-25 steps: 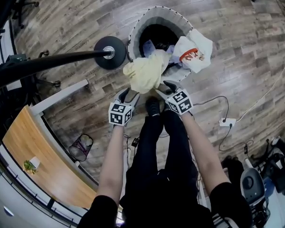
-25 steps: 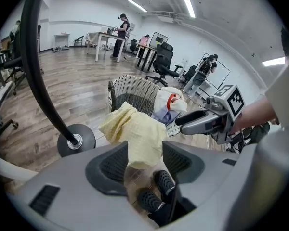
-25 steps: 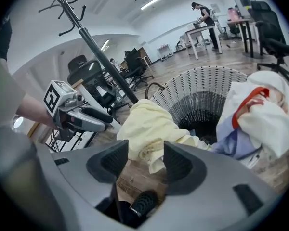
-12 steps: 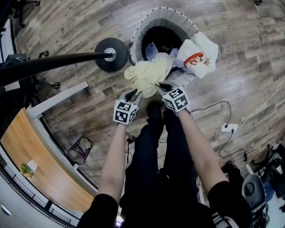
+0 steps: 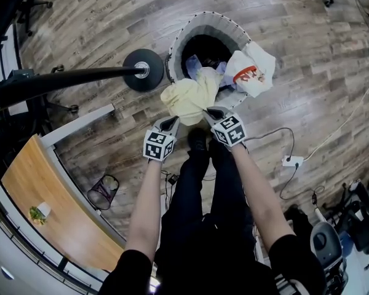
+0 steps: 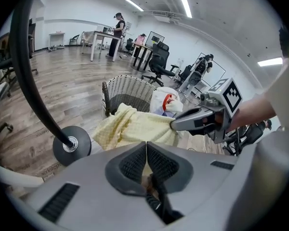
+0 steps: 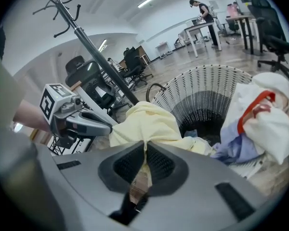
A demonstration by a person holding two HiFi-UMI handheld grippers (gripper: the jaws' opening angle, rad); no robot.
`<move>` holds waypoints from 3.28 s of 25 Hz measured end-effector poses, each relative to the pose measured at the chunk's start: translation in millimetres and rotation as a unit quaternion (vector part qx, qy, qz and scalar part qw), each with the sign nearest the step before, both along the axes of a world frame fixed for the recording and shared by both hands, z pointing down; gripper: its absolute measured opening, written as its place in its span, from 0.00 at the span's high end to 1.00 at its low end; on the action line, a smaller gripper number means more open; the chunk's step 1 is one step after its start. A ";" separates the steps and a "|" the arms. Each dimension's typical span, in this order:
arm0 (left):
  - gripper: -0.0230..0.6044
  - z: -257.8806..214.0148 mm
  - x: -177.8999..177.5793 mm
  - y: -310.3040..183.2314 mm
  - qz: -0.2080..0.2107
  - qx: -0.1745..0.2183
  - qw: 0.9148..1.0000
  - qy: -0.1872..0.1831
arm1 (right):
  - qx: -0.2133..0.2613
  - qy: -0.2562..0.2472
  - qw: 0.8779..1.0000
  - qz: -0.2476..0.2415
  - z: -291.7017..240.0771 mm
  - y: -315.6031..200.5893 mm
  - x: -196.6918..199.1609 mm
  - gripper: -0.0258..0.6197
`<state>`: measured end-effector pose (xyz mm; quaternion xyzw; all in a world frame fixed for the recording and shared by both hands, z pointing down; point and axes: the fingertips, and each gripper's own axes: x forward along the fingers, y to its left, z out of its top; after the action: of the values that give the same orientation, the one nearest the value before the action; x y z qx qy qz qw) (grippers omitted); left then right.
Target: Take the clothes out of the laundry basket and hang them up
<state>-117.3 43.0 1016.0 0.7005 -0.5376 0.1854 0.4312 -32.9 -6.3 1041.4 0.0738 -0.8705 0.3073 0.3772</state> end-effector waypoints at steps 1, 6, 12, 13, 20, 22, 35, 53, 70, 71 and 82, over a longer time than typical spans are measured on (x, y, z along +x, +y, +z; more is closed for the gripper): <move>0.92 -6.3 0.2 0.5 -0.003 0.001 1.000 0.002 | 0.000 0.000 1.000 0.001 -6.1 0.3 1.2 0.93; 0.92 -40.4 4.2 -1.2 -0.005 0.012 1.000 0.004 | 0.003 -0.007 1.000 0.012 -37.6 -5.8 5.9 0.93; 0.93 -79.0 5.6 -6.1 -0.019 0.030 0.999 0.004 | 0.023 -0.022 0.999 0.020 -82.4 -13.2 6.4 0.93; 0.93 -86.6 4.4 -6.6 -0.023 0.033 0.999 0.004 | 0.026 -0.026 0.999 0.022 -90.8 -14.2 5.6 0.93; 0.93 -138.2 -4.3 -5.6 -0.037 0.051 0.998 -0.001 | 0.039 -0.041 0.998 0.021 -145.1 -15.5 -3.3 0.93; 0.93 -151.9 -6.6 -3.8 -0.040 0.054 0.998 -0.003 | 0.042 -0.045 0.998 0.019 -160.2 -14.5 -5.8 0.93; 0.93 -243.9 -19.7 -4.4 -0.061 0.098 0.993 -0.032 | 0.061 -0.073 0.995 0.015 -251.6 -11.5 -14.6 0.93; 0.93 -375.9 -25.6 -1.2 -0.132 0.166 0.974 -0.075 | 0.049 -0.152 0.986 -0.039 -379.4 -21.3 -23.5 0.93; 0.93 -478.4 -52.2 62.2 -0.205 0.230 0.938 -0.158 | 0.061 -0.234 0.954 -0.177 -474.2 22.9 -69.0 0.93; 0.93 -484.3 -55.0 65.1 -0.212 0.236 0.934 -0.163 | 0.062 -0.239 0.951 -0.183 -479.1 25.8 -71.9 0.93; 0.93 -539.5 -80.4 110.5 -0.263 0.268 0.899 -0.226 | 0.084 -0.284 0.923 -0.247 -531.8 62.7 -107.3 0.93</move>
<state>-197.7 153.5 476.6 0.5617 -0.8147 0.0674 0.1274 -140.2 56.3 509.6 -0.2026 -0.9544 0.1383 0.1700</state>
